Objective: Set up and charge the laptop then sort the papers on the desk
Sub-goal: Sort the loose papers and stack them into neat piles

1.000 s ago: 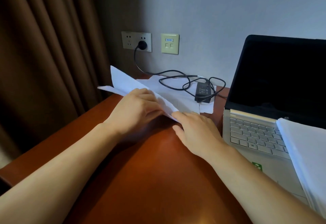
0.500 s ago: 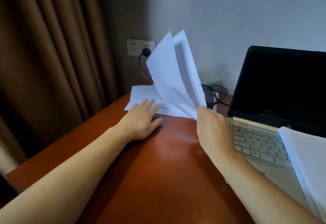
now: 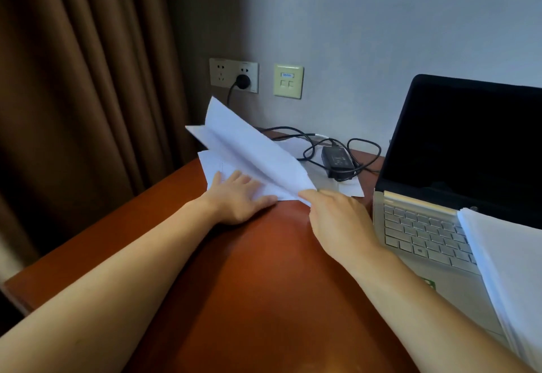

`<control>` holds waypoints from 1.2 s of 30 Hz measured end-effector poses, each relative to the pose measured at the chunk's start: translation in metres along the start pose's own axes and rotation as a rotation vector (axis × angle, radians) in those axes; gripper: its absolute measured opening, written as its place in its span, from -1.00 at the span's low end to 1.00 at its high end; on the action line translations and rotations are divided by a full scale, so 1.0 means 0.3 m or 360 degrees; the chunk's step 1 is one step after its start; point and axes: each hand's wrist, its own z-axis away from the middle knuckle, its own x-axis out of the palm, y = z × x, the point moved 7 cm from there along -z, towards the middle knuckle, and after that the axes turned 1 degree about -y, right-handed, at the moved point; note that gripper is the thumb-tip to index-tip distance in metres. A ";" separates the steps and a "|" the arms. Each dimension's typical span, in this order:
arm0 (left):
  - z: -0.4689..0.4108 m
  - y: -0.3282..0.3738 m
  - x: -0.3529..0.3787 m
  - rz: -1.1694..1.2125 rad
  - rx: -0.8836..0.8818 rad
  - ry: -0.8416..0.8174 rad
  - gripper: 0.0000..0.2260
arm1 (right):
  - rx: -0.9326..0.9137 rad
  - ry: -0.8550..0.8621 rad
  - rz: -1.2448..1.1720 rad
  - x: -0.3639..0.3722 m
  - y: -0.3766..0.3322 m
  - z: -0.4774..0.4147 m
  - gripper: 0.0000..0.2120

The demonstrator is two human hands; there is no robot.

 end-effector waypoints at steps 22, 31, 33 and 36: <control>0.066 0.108 -0.036 -0.0189 -0.0151 0.0040 -0.43 | 0.0070 -0.0536 -0.0030 0.124 0.104 -0.162 -0.84; 0.087 0.114 0.039 -0.0106 0.0001 -0.0148 -0.42 | 0.0206 -0.0559 -0.0046 0.123 0.156 -0.184 -0.80; 0.129 0.098 0.037 -0.0124 0.0049 -0.0172 -0.42 | 0.0203 -0.0555 -0.0047 0.119 0.171 -0.190 -0.84; 0.200 0.064 0.040 -0.0039 0.0135 -0.0251 -0.42 | 0.0196 -0.0564 -0.0039 0.120 0.184 -0.186 -0.74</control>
